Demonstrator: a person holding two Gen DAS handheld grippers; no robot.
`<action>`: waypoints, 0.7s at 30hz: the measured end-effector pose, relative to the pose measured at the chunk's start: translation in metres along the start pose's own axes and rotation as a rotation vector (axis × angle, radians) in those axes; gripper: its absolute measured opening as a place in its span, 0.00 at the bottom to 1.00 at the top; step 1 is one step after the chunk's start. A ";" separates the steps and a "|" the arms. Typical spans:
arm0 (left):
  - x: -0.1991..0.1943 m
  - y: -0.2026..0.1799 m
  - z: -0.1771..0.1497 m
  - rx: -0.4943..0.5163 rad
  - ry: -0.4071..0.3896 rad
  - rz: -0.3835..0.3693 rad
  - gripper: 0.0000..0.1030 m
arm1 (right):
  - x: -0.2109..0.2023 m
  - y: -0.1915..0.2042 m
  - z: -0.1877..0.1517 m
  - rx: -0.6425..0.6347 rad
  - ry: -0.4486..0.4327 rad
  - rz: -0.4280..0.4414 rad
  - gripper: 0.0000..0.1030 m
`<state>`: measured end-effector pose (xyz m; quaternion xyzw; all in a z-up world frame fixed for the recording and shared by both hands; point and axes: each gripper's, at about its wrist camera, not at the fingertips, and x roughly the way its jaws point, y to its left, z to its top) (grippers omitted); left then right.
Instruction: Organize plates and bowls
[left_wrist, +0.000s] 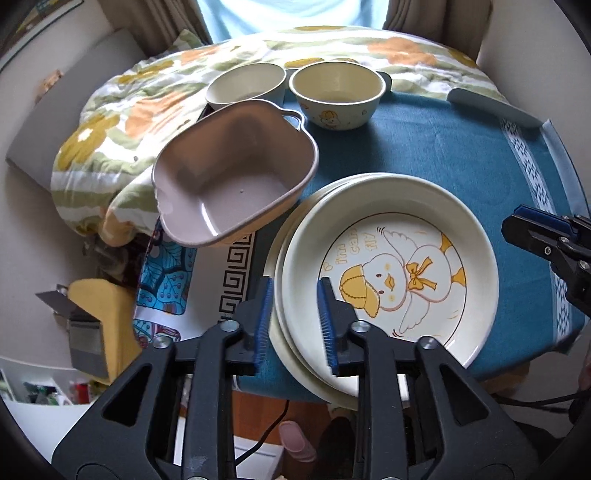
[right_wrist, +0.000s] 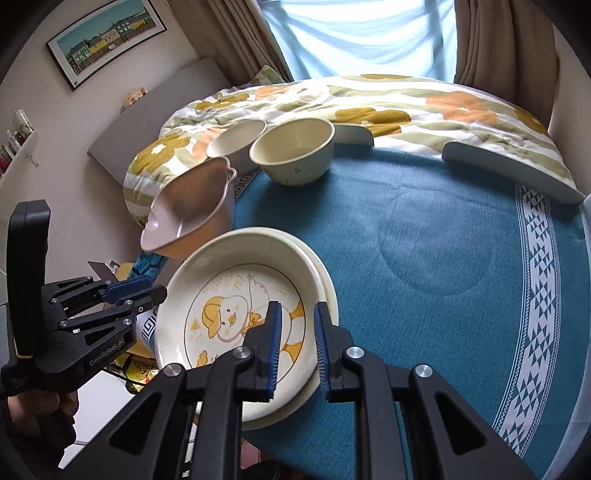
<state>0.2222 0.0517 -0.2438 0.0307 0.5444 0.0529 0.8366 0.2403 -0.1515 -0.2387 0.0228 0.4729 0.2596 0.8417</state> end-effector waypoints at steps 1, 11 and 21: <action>-0.004 0.003 0.001 -0.012 -0.009 -0.009 0.64 | -0.004 0.000 0.002 0.000 -0.017 0.005 0.66; -0.046 0.068 0.009 -0.247 -0.149 -0.109 1.00 | -0.014 0.006 0.043 -0.124 -0.076 0.056 0.91; -0.015 0.146 0.030 -0.437 -0.137 -0.144 0.99 | 0.050 0.057 0.103 -0.265 0.065 0.076 0.91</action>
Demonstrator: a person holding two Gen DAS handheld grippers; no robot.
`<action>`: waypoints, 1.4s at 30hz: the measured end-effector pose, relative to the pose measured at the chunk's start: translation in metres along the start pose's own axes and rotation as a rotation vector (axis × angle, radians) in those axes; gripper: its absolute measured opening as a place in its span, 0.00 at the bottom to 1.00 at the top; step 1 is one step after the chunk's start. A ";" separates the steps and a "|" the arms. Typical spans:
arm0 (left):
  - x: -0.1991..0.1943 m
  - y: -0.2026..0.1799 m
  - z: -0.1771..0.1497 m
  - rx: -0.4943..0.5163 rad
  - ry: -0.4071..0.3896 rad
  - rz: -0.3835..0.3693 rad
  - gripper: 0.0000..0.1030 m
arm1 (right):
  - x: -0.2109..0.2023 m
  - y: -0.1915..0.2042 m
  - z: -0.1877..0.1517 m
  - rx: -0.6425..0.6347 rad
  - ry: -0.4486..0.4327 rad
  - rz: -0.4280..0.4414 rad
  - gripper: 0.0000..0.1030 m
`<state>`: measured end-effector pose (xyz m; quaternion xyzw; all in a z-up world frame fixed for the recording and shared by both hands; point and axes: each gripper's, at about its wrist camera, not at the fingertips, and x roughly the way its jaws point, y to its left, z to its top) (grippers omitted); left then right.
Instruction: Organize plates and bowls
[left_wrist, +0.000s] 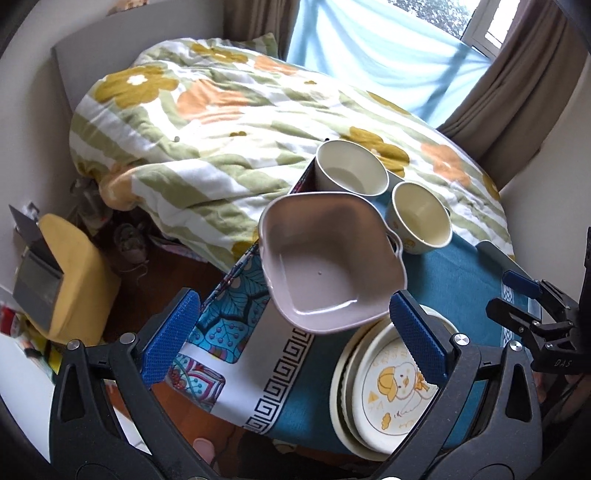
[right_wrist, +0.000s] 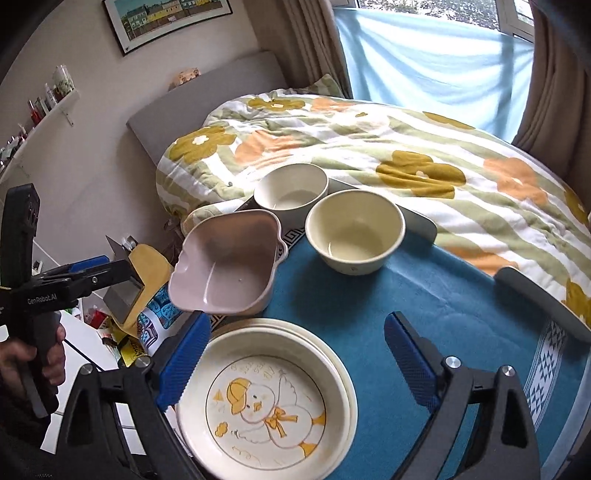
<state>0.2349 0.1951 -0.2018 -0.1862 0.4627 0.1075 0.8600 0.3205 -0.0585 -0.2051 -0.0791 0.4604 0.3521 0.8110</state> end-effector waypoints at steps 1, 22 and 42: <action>0.009 0.004 0.002 -0.010 0.022 -0.010 0.99 | 0.013 0.003 0.005 0.002 0.025 0.012 0.91; 0.130 0.021 0.013 0.011 0.268 -0.078 0.16 | 0.137 0.011 0.030 0.095 0.237 0.062 0.10; 0.010 -0.047 0.007 0.177 0.055 -0.004 0.16 | 0.020 0.020 -0.002 0.119 0.034 0.085 0.10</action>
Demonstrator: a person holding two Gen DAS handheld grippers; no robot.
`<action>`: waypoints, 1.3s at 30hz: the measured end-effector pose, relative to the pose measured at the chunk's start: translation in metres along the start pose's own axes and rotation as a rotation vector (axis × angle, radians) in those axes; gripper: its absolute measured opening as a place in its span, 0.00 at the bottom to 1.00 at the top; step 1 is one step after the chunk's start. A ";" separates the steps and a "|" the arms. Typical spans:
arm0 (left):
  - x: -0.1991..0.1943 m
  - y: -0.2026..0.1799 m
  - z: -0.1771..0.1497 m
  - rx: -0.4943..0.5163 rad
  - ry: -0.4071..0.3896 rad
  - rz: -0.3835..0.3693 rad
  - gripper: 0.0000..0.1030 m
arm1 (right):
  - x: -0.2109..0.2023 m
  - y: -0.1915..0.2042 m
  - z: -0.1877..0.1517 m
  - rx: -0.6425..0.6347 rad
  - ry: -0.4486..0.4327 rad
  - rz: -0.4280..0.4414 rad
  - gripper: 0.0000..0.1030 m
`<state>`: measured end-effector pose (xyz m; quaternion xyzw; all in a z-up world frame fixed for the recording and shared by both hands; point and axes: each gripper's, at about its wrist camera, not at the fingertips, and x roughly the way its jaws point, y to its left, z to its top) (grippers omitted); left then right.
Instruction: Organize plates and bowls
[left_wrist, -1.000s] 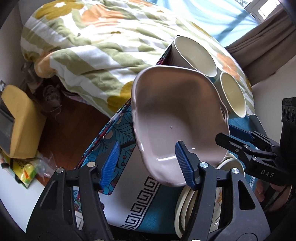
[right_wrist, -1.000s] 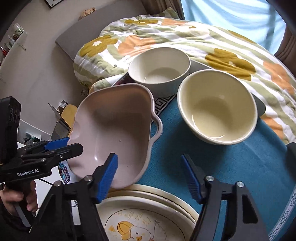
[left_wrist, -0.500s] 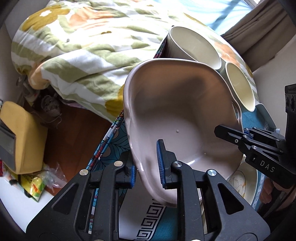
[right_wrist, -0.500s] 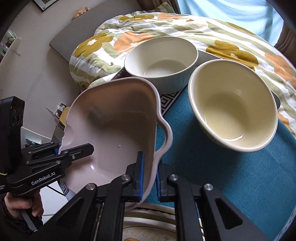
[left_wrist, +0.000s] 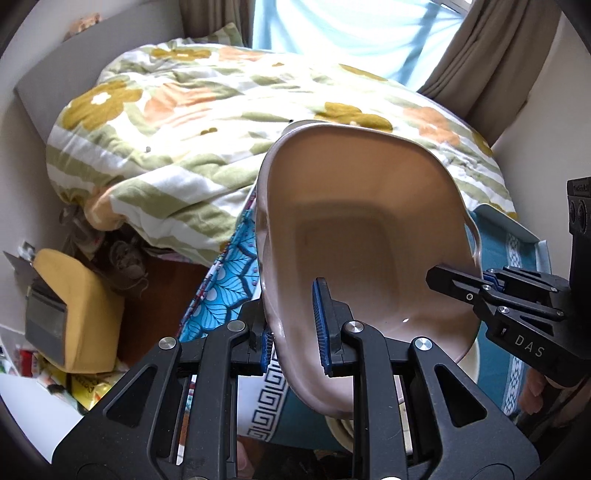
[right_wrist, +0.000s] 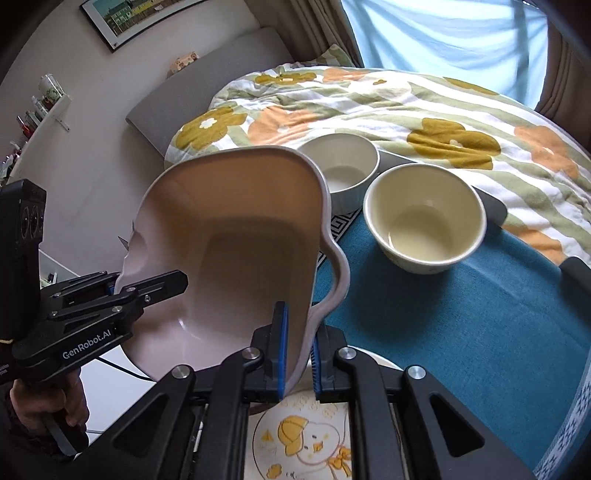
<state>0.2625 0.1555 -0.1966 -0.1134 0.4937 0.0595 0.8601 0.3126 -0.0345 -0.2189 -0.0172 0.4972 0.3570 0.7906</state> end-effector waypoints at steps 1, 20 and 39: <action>-0.010 -0.009 -0.003 0.009 -0.011 -0.007 0.16 | -0.013 -0.002 -0.006 0.009 -0.014 -0.001 0.10; -0.044 -0.252 -0.110 0.289 0.053 -0.276 0.16 | -0.201 -0.106 -0.174 0.258 -0.160 -0.271 0.10; 0.080 -0.350 -0.161 0.383 0.237 -0.356 0.16 | -0.169 -0.223 -0.256 0.451 -0.072 -0.332 0.10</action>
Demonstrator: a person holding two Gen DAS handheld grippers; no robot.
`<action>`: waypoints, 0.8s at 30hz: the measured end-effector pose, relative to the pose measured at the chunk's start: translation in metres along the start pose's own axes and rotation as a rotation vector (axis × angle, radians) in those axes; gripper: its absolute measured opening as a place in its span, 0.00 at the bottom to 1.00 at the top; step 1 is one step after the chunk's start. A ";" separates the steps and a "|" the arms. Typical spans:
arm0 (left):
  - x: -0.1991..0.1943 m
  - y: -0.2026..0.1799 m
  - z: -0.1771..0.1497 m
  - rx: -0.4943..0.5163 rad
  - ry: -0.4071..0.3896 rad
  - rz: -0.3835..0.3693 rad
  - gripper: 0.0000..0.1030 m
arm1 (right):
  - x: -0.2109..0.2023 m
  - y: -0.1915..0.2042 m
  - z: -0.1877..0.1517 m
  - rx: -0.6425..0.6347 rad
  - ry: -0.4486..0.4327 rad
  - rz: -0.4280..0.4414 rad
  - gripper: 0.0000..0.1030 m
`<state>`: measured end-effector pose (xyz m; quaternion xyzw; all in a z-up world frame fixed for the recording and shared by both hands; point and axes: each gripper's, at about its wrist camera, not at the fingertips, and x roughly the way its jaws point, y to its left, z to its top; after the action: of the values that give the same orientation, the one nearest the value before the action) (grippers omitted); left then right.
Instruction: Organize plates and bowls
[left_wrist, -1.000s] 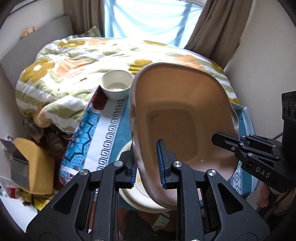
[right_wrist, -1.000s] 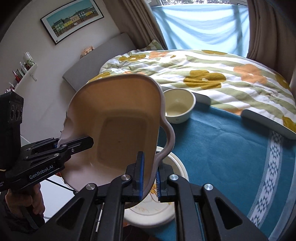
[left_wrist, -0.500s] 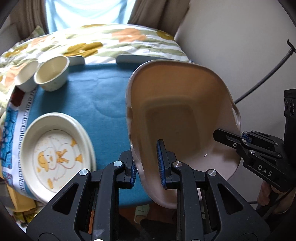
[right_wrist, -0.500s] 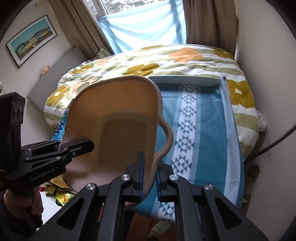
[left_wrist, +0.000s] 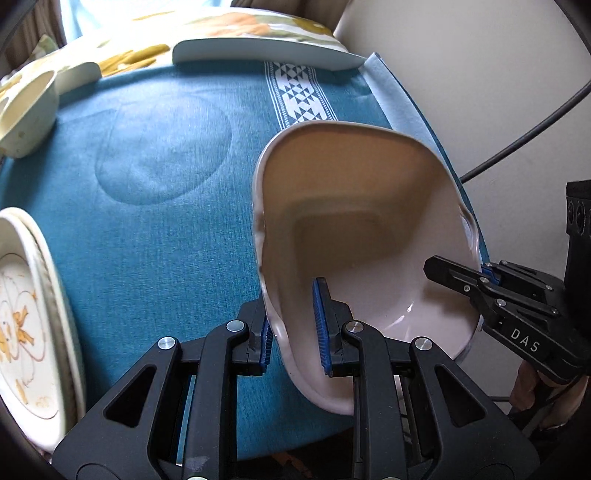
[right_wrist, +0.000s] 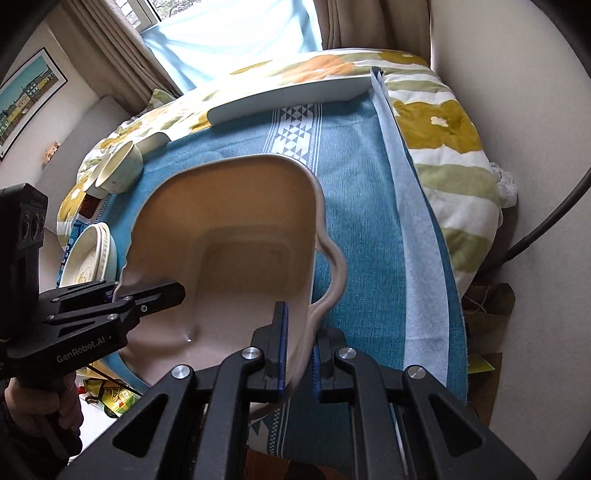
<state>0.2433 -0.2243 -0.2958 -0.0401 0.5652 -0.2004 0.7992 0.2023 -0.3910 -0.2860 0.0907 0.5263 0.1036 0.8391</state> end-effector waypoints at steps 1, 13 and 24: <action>0.002 0.001 0.000 -0.005 0.001 -0.008 0.16 | 0.000 -0.002 0.000 0.007 -0.006 0.011 0.10; 0.011 -0.013 0.001 0.042 -0.002 0.082 0.85 | 0.011 -0.015 0.002 0.090 0.019 0.084 0.12; -0.011 -0.018 -0.004 0.069 -0.015 0.129 0.85 | -0.024 -0.023 -0.003 0.156 -0.060 0.067 0.16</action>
<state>0.2315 -0.2363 -0.2826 0.0224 0.5532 -0.1678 0.8156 0.1916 -0.4190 -0.2726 0.1763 0.5040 0.0873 0.8410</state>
